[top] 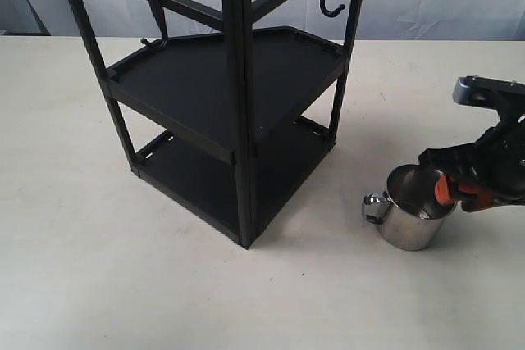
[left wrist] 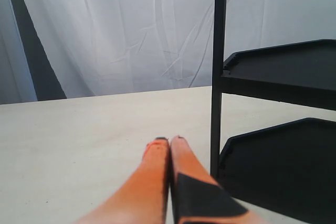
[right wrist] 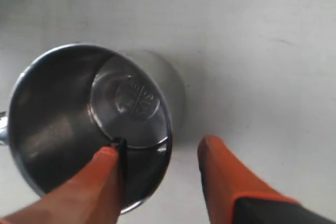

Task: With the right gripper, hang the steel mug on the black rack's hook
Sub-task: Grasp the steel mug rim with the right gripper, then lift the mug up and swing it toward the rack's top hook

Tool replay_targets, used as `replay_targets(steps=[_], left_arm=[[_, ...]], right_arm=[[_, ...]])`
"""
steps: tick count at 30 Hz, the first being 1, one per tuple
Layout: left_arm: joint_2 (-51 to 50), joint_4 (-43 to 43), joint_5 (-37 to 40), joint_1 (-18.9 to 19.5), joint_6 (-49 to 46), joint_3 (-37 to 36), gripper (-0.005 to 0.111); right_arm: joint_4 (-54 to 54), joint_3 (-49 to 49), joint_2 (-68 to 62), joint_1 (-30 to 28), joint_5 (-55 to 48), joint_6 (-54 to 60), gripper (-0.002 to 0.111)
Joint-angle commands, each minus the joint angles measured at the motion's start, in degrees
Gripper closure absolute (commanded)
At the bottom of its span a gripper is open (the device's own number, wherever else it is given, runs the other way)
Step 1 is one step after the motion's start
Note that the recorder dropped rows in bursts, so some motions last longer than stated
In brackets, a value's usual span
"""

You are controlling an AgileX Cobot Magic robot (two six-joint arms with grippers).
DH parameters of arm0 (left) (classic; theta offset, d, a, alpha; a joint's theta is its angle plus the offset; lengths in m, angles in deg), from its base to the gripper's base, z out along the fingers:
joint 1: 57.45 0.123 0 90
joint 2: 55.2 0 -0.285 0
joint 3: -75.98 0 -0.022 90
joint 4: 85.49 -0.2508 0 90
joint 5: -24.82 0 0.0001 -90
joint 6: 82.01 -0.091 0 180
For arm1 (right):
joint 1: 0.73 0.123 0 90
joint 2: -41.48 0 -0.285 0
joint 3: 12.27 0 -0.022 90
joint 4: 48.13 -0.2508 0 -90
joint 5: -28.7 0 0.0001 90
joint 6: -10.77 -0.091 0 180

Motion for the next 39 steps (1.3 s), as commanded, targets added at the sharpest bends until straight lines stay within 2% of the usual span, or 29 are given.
replay_targets(steps=[1, 3, 6, 7, 10, 12, 15, 21, 26, 29, 30, 34, 39], left_arm=[[0.3, -0.1, -0.3, -0.3, 0.1, 0.0, 0.105], [0.3, -0.1, -0.3, -0.3, 0.1, 0.0, 0.105], [0.3, -0.1, -0.3, -0.3, 0.1, 0.0, 0.105], [0.3, -0.1, -0.3, -0.3, 0.1, 0.0, 0.105], [0.3, -0.1, -0.3, -0.3, 0.1, 0.0, 0.105], [0.3, -0.1, -0.3, -0.3, 0.1, 0.0, 0.105], [0.3, -0.1, -0.3, -0.3, 0.1, 0.0, 0.105], [0.3, -0.1, -0.3, -0.3, 0.1, 0.0, 0.105], [0.3, -0.1, -0.3, -0.3, 0.1, 0.0, 0.105], [0.3, -0.1, -0.3, -0.3, 0.1, 0.0, 0.105], [0.3, -0.1, -0.3, -0.3, 0.1, 0.0, 0.105], [0.3, -0.1, -0.3, -0.3, 0.1, 0.0, 0.105], [0.3, -0.1, -0.3, -0.3, 0.1, 0.0, 0.105]], right_arm=[[-0.4, 0.4, -4.5, 0.0, 3.2, -1.6, 0.067], [-0.8, 0.4, -6.8, 0.0, 3.3, -1.6, 0.075], [-1.0, 0.4, -9.7, 0.0, 2.2, -1.4, 0.105], [-1.4, 0.4, -10.1, 0.0, 1.2, -1.2, 0.108], [-3.7, 1.6, -10.3, 0.0, -3.2, 2.0, 0.109], [-7.0, 3.4, -9.4, 0.0, -9.7, 6.1, 0.109], [-13.4, 13.4, -7.7, -0.1, -29.0, 14.0, 0.109], [-18.7, 30.2, -8.6, -0.1, -30.2, 11.5, 0.109], [-18.8, 32.9, -9.1, -0.1, -30.2, 8.9, 0.109], [-16.6, 32.4, -5.8, 0.0, -30.2, 14.1, 0.109], [-15.3, 31.5, -3.2, 0.0, -29.5, 14.2, 0.109], [-10.4, 26.8, 7.1, 0.0, -12.7, 10.4, 0.109], [-9.2, 14.6, 20.8, 0.0, 6.6, 8.8, 0.109]])
